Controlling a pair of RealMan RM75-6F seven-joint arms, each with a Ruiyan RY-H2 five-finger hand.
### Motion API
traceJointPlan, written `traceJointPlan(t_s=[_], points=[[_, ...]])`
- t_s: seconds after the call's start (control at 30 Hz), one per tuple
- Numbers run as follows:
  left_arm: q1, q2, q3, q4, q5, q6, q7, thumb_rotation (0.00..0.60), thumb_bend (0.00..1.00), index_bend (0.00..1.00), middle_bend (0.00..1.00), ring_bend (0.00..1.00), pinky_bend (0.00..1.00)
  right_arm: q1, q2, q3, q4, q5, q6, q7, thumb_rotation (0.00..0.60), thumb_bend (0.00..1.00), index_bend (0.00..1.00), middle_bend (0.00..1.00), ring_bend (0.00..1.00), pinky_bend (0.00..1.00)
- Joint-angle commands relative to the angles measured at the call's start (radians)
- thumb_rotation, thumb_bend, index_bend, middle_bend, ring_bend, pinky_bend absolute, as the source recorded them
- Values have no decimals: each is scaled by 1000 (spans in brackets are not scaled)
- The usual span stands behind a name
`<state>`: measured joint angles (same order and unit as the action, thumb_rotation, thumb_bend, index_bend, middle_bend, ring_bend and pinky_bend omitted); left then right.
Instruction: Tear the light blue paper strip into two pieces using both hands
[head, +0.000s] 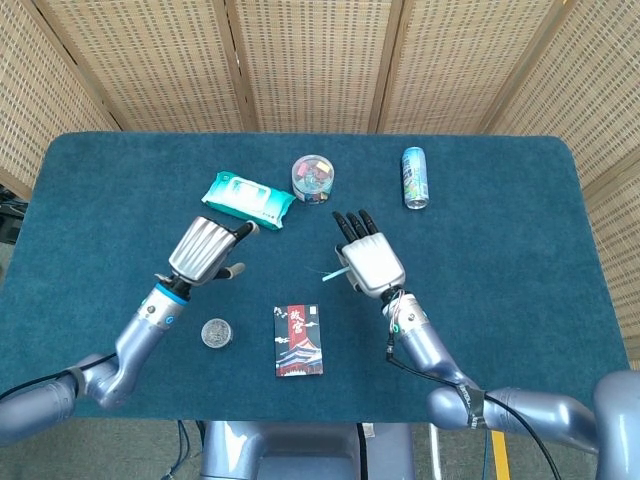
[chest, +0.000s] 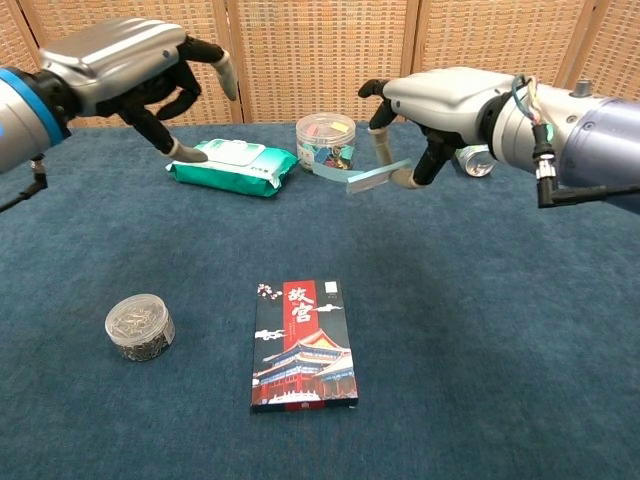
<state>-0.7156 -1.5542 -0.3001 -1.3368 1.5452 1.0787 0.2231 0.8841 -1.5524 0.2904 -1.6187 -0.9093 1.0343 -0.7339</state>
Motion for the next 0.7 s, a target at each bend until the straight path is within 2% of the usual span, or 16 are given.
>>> traceJointPlan(t_s=[0.03, 0.33, 0.7], points=[[-44, -51, -12, 21, -47, -34, -38, 600, 10, 398, 865, 894, 841, 7, 0, 3, -8, 14, 6, -1, 600, 517, 596, 0, 0, 0], [-101, -131, -9, 60, -121, -88, -95, 600, 108, 433, 865, 897, 848, 20, 5, 4, -28, 41, 25, 8, 600, 517, 596, 0, 0, 0], [-146, -203, -18, 110, -167, -95, -130, 600, 228, 474, 865, 897, 848, 25, 24, -5, -55, 56, 41, 15, 600, 517, 596, 0, 0, 0]])
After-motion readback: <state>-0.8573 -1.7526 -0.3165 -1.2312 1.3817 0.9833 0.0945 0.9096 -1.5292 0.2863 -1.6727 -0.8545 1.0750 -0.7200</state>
